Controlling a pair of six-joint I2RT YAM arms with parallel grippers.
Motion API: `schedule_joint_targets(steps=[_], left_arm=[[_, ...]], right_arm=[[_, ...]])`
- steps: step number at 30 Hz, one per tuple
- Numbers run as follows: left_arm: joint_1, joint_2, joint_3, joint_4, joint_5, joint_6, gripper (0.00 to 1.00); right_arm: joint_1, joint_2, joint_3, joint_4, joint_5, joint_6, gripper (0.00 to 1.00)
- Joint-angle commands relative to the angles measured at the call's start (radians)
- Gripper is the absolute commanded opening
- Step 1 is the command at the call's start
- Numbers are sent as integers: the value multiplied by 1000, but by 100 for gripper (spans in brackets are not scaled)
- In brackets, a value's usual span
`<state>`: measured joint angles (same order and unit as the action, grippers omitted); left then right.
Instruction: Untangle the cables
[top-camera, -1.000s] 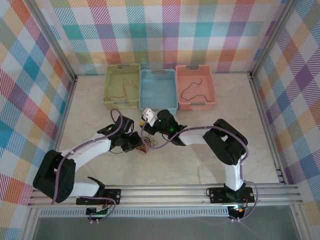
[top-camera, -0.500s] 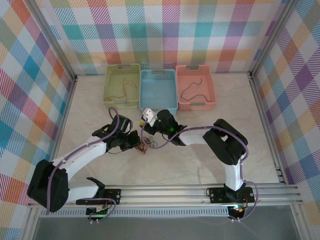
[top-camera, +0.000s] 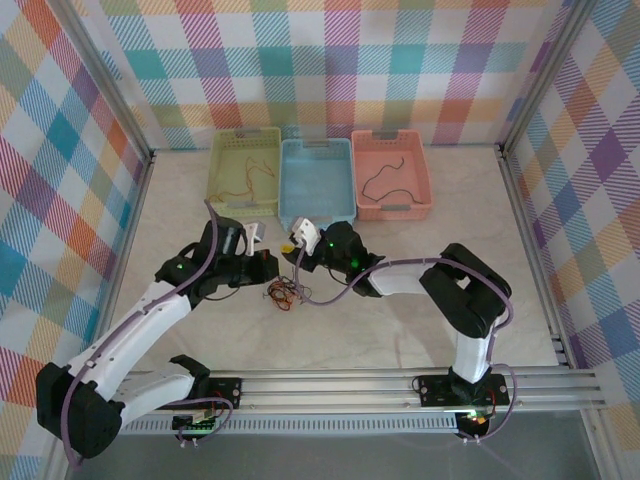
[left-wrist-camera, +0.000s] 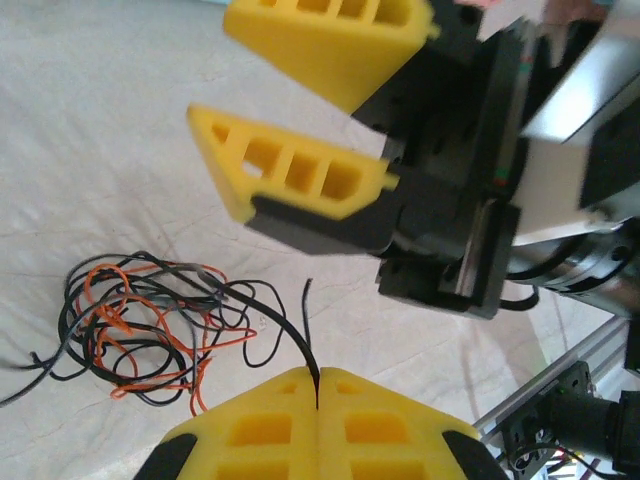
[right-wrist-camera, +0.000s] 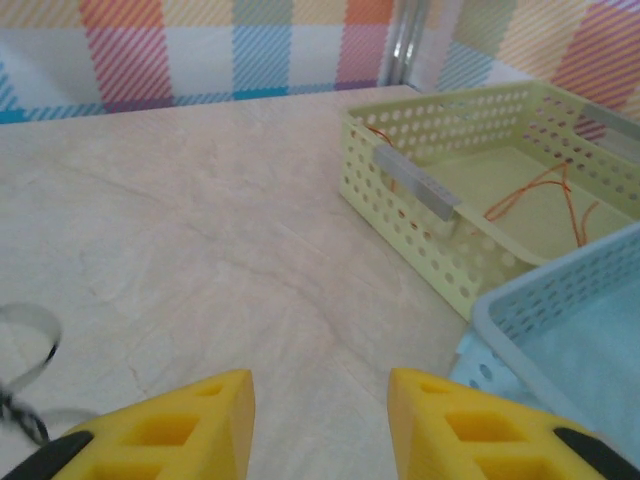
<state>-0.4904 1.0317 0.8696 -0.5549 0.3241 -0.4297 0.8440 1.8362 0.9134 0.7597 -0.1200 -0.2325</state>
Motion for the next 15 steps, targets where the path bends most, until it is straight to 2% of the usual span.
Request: schedule_joint_targets(steps=[1,7,15], left_arm=[[-8,-13,51,-71,7,64,0],[-7,-9,53,-52,73,84,0],[-7,2,48,-46,78,76,0]], right_arm=[[-6,-36,-17,56,-162,-37,42],[-13,-63,-10,-46,-361,-125,43],[-14,-66,3,-112,-517,-168,44]])
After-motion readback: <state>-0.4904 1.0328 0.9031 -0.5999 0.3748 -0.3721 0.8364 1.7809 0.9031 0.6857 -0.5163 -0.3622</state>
